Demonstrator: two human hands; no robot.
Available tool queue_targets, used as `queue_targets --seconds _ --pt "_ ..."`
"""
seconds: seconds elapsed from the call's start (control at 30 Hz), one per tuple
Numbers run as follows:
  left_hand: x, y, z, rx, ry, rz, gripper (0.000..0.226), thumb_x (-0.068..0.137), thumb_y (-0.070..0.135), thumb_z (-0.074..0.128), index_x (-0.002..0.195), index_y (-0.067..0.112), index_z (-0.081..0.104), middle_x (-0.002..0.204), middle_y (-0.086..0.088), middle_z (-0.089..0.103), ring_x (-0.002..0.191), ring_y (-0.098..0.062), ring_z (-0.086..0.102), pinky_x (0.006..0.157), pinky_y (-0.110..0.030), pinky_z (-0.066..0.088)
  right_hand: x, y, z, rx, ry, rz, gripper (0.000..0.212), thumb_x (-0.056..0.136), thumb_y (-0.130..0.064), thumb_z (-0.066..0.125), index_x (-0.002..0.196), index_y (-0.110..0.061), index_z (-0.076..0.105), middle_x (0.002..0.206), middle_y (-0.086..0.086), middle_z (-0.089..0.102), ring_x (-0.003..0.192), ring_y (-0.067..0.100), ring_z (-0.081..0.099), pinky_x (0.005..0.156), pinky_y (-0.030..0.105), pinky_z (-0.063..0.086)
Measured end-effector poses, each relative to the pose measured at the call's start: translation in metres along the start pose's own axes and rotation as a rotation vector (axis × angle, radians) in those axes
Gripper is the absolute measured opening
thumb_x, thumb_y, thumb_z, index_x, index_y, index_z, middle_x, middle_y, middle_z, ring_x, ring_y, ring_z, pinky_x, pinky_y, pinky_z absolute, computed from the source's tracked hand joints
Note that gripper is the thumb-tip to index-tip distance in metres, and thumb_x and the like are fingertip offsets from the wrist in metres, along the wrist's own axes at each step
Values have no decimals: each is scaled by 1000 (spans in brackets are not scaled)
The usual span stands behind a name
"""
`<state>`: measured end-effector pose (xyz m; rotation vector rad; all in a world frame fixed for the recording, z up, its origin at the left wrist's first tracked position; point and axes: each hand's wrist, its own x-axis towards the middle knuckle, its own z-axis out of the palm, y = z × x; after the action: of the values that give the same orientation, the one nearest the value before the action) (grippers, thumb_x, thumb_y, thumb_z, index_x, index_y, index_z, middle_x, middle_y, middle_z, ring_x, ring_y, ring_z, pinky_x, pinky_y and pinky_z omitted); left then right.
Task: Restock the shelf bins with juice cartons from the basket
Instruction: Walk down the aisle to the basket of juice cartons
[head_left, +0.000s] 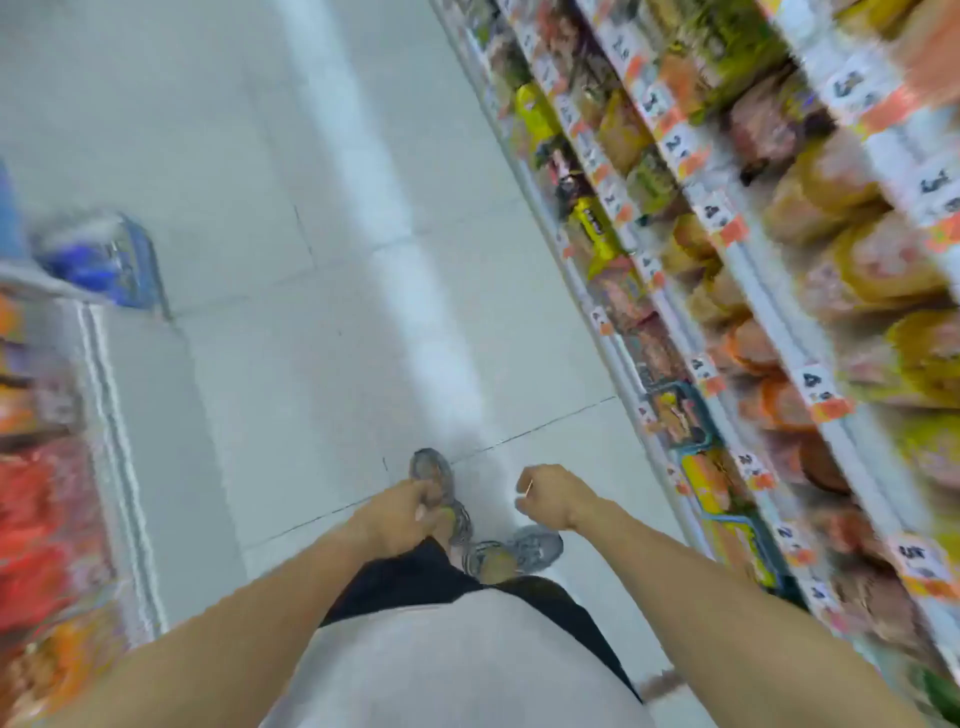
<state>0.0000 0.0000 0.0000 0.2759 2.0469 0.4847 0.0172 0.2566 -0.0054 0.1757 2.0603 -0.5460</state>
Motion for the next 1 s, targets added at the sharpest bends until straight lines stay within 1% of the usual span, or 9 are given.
queue_targets --seconds 0.1,0.17,0.27,0.37,0.5,0.57,0.7,0.83,1.0 --pt "1 -38 -24 -78 54 -43 34 95 41 52 116 16 59 116 -1 58 105 -19 56 87 -26 40 17 -35 -25 -41 -23 20 36 92 -28 59 124 -13 61 127 8 64 119 26 57 97 32 46" --pt "9 -54 -47 -112 77 -64 23 95 39 52 107 20 57 113 0 59 100 -18 55 84 -28 42 32 -62 -52 -60 -5 36 33 92 -28 57 122 -12 62 123 8 66 116 26 59 97 34 48" --pt "26 -68 -90 -161 139 -89 30 95 40 51 111 15 58 112 -4 60 99 -20 56 86 -32 45 56 -103 -93 -98 27 24 31 92 -28 55 119 -14 62 117 6 67 109 25 61 95 37 51" --pt "43 -78 -137 -215 160 -108 34 97 38 52 118 12 57 116 -5 60 101 -20 56 87 -30 45 82 -139 -130 -97 57 -12 31 92 -29 56 119 -15 62 112 5 68 101 22 63 91 34 52" --pt "77 -83 -202 -330 205 -136 32 97 39 52 117 15 57 112 -3 62 97 -18 58 81 -28 45 122 -185 -175 -2 73 -54 26 91 -30 59 113 -17 63 102 1 67 92 20 64 83 29 52" --pt "97 -84 -235 -353 210 -138 31 97 38 51 117 15 57 111 -4 62 98 -18 59 83 -29 47 148 -204 -197 15 59 -83 20 90 -28 60 107 -18 65 94 -3 66 90 21 64 77 25 50" --pt "148 -90 -307 -331 171 -163 30 99 35 50 118 13 56 114 -5 61 99 -20 58 83 -28 46 210 -241 -254 35 -2 -99 28 92 -31 61 114 -15 65 109 5 67 95 21 64 84 29 52" --pt "191 -97 -397 -340 172 -243 25 99 33 49 114 14 56 114 -4 62 100 -20 58 87 -31 48 280 -287 -332 -11 -31 -135 29 92 -30 58 114 -13 64 113 8 67 100 25 64 88 34 52" --pt "234 -97 -534 -389 239 -249 17 98 33 50 105 19 57 106 0 62 93 -15 57 74 -23 41 347 -360 -442 -15 -33 -186 27 91 -32 60 113 -16 64 108 3 67 95 18 62 86 28 50"
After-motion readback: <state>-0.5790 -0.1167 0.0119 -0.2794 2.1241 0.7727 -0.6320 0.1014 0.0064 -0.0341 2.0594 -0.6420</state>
